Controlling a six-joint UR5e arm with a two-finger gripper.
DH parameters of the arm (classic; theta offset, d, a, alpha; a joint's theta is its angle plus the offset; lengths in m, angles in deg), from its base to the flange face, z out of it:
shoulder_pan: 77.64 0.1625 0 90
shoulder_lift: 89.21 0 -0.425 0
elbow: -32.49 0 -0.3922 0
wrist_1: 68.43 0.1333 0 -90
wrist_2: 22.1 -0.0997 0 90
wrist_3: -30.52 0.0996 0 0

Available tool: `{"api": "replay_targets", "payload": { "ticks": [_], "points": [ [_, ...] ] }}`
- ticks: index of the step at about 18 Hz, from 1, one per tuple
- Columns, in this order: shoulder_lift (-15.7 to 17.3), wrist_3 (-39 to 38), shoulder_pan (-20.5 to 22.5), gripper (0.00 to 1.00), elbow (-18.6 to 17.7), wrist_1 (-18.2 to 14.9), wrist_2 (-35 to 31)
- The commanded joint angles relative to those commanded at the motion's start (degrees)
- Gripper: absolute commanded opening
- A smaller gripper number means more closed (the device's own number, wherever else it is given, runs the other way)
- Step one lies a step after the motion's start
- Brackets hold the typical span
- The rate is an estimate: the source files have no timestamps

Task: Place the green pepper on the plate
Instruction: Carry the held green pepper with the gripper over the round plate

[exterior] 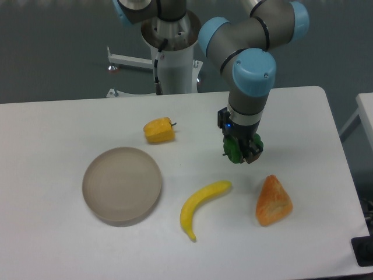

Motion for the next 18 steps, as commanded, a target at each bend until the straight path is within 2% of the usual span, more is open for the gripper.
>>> {"api": "replay_targets", "payload": {
  "ticks": [9,12,18],
  "points": [
    [-0.53,-4.39,-1.23,0.23,-0.17,-0.26,0.09],
    [-0.09,-9.47,-6.23,0.23,-0.62,-0.26,0.09],
    [-1.23,-22.92,-15.45,0.24,-1.05,0.17,0.61]
  ]
}}
